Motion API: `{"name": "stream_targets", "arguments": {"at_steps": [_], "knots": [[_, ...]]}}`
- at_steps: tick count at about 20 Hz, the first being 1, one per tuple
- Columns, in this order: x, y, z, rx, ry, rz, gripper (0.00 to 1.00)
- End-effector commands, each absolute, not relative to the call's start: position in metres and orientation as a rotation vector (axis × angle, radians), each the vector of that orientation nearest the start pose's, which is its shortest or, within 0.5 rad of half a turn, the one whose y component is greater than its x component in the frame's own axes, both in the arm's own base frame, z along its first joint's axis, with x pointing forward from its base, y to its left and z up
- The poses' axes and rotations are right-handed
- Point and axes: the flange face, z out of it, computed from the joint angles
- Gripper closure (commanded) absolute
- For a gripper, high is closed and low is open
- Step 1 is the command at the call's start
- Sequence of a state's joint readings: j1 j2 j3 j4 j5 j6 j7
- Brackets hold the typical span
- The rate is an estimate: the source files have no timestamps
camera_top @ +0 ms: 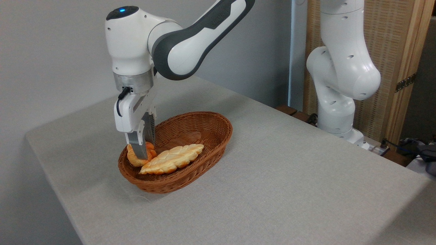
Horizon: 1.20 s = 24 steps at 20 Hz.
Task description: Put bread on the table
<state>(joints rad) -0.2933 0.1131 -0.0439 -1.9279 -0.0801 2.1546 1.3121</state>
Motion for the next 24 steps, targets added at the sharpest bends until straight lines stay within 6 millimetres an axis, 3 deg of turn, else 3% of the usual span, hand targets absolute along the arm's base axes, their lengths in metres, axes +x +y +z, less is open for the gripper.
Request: {"name": "stream_targets", "arguments": {"at_steps": [1, 4, 9, 17, 21, 24], "knots": [[0.564, -0.200, 0.440, -2.150, 2.275, -0.227, 0.56], [0.564, -0.200, 0.442, -2.148, 2.277, -0.227, 0.57], [0.561, -0.198, 0.448, -2.157, 2.282, -0.207, 0.52], [0.548, -0.187, 0.477, -2.177, 2.281, -0.186, 0.52], [0.538, -0.175, 0.500, -2.198, 2.266, -0.185, 0.53], [0.536, -0.148, 0.521, -2.247, 2.210, -0.204, 0.53]]}}
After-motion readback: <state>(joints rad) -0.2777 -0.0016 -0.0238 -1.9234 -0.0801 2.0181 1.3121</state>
